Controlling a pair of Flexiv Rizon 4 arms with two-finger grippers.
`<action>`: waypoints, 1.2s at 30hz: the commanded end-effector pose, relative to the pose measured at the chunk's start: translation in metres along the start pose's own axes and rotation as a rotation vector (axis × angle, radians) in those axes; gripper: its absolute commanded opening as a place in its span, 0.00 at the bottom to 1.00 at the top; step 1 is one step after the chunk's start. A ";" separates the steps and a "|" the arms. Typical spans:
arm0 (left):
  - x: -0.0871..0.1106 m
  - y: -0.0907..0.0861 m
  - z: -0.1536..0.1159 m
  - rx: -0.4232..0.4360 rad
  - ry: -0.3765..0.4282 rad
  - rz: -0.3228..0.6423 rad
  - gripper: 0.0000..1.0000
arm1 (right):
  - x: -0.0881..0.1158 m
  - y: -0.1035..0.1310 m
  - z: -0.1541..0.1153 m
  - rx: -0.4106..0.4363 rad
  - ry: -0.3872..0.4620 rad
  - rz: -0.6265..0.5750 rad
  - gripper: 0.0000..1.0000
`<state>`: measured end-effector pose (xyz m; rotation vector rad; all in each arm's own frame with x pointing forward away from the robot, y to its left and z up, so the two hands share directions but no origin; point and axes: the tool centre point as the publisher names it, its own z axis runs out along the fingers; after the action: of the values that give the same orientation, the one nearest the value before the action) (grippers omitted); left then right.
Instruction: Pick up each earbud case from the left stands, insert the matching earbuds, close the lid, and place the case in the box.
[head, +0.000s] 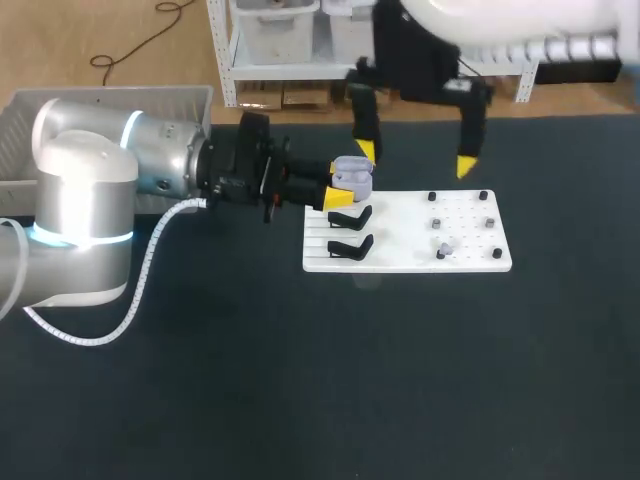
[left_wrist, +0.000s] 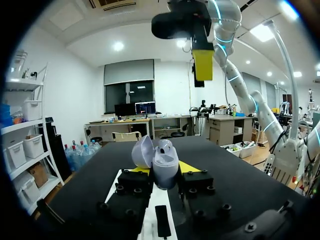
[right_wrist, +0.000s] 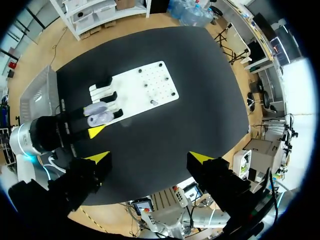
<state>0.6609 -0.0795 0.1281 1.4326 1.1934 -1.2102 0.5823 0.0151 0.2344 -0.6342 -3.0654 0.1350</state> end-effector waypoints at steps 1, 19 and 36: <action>0.000 -0.001 0.000 -0.002 0.002 0.000 0.00 | 0.001 -0.015 0.017 -0.342 -0.033 0.006 1.00; 0.000 -0.001 0.000 -0.002 0.002 0.000 0.00 | -0.003 -0.019 0.031 -0.377 -0.004 -0.004 1.00; 0.000 -0.001 0.000 -0.002 0.002 0.000 0.00 | -0.003 -0.019 0.031 -0.377 -0.004 -0.004 1.00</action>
<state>0.6609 -0.0795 0.1281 1.4326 1.1934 -1.2102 0.5780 -0.0047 0.2057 -0.6328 -3.1149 -0.4458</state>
